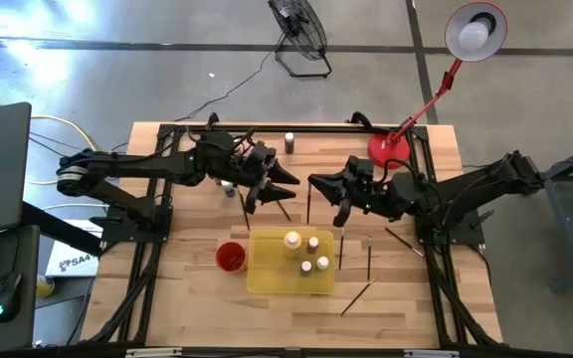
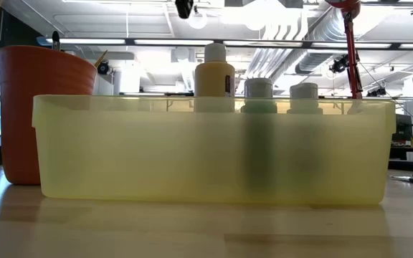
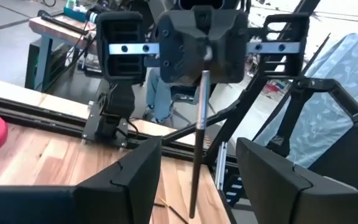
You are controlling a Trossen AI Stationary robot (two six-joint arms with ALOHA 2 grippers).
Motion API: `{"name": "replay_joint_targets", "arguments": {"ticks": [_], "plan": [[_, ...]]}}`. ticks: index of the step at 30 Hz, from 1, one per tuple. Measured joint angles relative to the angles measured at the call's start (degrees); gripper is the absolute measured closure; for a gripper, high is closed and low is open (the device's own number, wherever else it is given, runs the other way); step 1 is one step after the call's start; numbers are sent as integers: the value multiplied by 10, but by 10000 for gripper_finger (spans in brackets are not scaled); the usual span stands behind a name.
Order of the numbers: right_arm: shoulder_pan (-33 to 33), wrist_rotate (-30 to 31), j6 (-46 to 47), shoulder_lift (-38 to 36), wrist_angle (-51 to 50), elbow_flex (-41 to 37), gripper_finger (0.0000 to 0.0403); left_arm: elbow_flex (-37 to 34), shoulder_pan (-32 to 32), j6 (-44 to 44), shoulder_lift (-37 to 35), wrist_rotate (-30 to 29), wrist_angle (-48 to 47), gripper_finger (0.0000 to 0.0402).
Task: Pick & Place Paint Supplies
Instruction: Put the silver paintbrush into the orange cup
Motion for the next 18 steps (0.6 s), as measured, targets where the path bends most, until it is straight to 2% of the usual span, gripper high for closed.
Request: {"name": "replay_joint_targets", "arguments": {"ticks": [10,18], "plan": [[0,-3,2,0,0,0,400,1,-8,-16,35,13,72,199],[0,-3,2,0,0,0,400,1,-17,-3,39,-14,89,199]]}}
